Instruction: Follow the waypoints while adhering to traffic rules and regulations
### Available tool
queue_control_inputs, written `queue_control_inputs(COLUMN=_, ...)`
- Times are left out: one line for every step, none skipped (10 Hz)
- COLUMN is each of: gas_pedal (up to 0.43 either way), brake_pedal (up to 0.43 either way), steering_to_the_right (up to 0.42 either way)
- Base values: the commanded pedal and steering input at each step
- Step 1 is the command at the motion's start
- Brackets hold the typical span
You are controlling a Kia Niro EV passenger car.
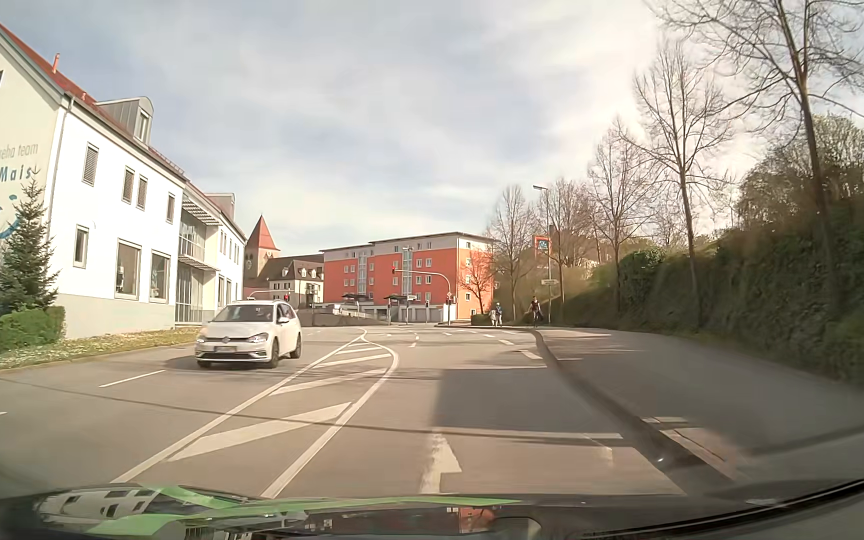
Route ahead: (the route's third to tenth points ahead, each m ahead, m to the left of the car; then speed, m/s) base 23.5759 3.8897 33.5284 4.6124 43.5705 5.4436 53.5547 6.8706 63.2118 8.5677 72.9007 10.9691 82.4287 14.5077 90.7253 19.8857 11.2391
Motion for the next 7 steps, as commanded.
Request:
queue_control_inputs(gas_pedal=0.02, brake_pedal=0.0, steering_to_the_right=-0.002)
queue_control_inputs(gas_pedal=0.02, brake_pedal=0.0, steering_to_the_right=-0.002)
queue_control_inputs(gas_pedal=0.039, brake_pedal=0.0, steering_to_the_right=-0.002)
queue_control_inputs(gas_pedal=0.067, brake_pedal=0.0, steering_to_the_right=-0.002)
queue_control_inputs(gas_pedal=0.11, brake_pedal=0.0, steering_to_the_right=-0.003)
queue_control_inputs(gas_pedal=0.118, brake_pedal=0.0, steering_to_the_right=-0.003)
queue_control_inputs(gas_pedal=0.118, brake_pedal=0.0, steering_to_the_right=-0.003)
